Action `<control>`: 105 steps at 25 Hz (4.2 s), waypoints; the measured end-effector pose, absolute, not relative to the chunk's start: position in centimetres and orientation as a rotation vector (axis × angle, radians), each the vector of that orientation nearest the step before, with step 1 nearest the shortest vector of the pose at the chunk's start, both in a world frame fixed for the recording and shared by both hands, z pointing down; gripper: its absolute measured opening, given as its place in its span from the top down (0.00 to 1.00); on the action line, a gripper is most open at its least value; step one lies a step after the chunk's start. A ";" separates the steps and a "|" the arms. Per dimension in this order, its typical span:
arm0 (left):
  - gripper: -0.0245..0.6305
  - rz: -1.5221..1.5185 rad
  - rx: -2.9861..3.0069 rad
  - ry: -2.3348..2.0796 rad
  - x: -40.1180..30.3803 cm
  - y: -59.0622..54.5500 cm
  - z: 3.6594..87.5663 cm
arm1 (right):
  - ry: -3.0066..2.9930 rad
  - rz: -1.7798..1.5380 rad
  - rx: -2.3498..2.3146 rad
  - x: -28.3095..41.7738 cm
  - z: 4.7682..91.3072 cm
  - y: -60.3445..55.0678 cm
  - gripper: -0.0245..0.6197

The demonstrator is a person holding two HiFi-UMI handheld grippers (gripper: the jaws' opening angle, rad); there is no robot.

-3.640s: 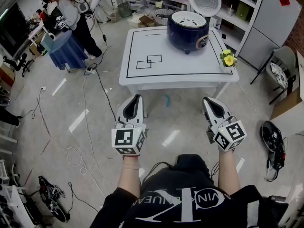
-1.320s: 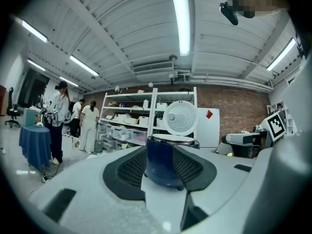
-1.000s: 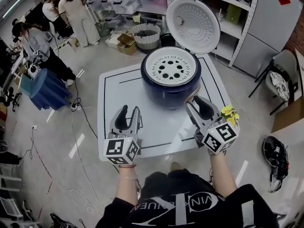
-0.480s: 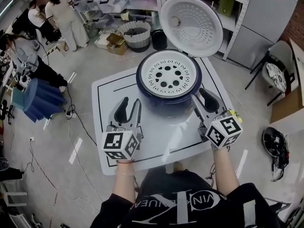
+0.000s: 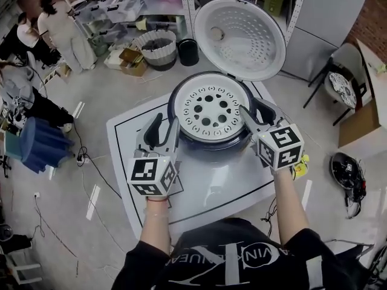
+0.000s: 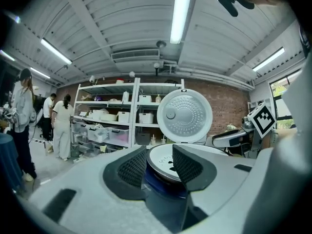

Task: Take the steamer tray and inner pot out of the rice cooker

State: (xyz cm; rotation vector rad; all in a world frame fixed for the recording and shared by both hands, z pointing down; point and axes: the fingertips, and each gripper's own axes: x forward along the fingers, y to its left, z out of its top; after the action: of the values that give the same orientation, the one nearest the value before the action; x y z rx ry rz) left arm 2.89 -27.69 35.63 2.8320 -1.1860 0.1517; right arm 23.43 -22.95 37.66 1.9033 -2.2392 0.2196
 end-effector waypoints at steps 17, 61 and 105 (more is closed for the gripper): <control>0.75 0.192 2.881 -1.128 5.0 -31.3 36.2 | -1.751 0.263 1.616 25.8 42.5 -29.0 0.70; 0.74 0.259 2.893 -0.907 6.9 -31.8 37.2 | -1.868 -0.052 1.578 24.8 37.9 -31.5 0.86; 0.86 -0.012 2.785 -1.151 5.1 -27.5 31.8 | -2.503 -0.335 1.917 21.3 23.8 -20.7 0.90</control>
State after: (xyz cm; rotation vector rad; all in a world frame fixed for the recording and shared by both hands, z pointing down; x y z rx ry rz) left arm 5.14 -27.45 31.82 2.7851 -1.1509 -0.0123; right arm 21.30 -20.66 23.78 1.9174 -2.5030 -0.3354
